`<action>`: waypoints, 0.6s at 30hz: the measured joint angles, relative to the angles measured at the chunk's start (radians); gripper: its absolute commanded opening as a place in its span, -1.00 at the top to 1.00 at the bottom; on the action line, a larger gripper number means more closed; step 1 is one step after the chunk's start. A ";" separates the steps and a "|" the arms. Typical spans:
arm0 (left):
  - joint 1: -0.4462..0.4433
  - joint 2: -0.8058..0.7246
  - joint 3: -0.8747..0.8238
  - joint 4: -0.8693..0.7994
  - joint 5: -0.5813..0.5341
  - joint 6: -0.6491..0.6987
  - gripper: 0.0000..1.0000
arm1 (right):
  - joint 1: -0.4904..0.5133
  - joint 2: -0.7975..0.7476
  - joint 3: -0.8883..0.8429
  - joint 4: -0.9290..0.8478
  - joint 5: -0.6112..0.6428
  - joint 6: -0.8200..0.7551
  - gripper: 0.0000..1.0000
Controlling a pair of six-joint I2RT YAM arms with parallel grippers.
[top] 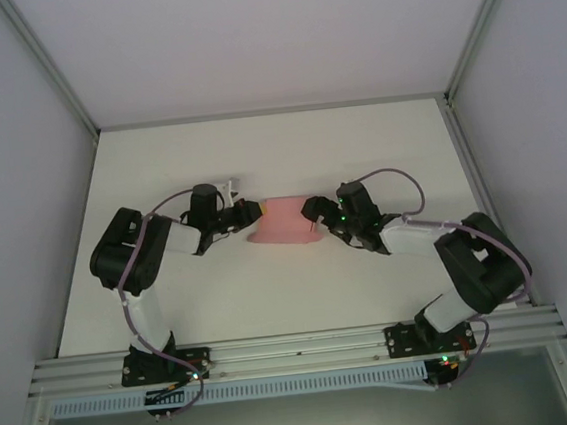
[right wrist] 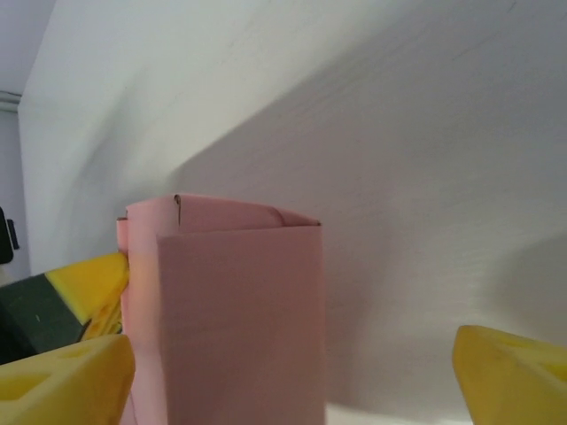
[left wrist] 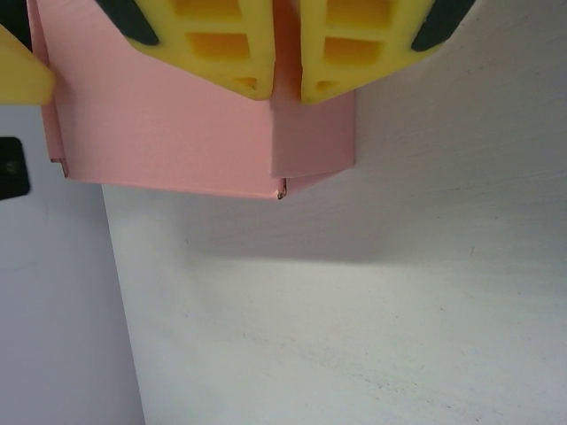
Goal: Assemble paper box
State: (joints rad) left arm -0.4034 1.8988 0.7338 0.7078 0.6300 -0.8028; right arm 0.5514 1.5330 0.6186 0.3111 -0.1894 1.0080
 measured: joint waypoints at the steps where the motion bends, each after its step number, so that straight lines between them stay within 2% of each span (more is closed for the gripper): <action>1: 0.000 0.000 0.000 -0.001 0.000 0.000 0.78 | 0.000 0.018 0.002 0.026 -0.019 0.006 -0.58; 6: 0.001 0.000 0.000 -0.005 0.002 0.008 0.67 | 0.000 0.057 0.003 0.158 -0.094 0.052 -0.29; 9: 0.008 0.000 0.003 -0.013 0.005 0.024 0.57 | -0.004 0.055 -0.002 0.204 -0.107 0.076 0.03; 10: 0.009 0.000 0.006 -0.017 0.007 0.032 0.53 | -0.005 0.050 -0.006 0.217 -0.111 0.082 0.12; 14: 0.009 -0.015 0.021 -0.065 0.010 0.072 0.22 | -0.003 0.000 -0.021 0.208 -0.111 0.085 0.24; 15: 0.009 -0.026 0.026 -0.085 0.009 0.085 0.01 | -0.004 -0.013 -0.023 0.200 -0.109 0.082 0.23; 16: 0.009 -0.042 0.034 -0.110 0.005 0.102 -0.32 | -0.004 -0.029 -0.024 0.192 -0.106 0.081 0.23; 17: 0.009 -0.056 0.040 -0.129 0.002 0.118 -0.57 | -0.004 -0.042 -0.025 0.187 -0.106 0.081 0.23; 18: 0.008 -0.076 0.050 -0.152 -0.001 0.134 -0.95 | -0.004 -0.055 -0.025 0.182 -0.104 0.080 0.23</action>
State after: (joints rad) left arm -0.3950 1.8233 0.7841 0.5560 0.6289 -0.6689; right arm 0.5476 1.4780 0.5938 0.4931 -0.2932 1.0885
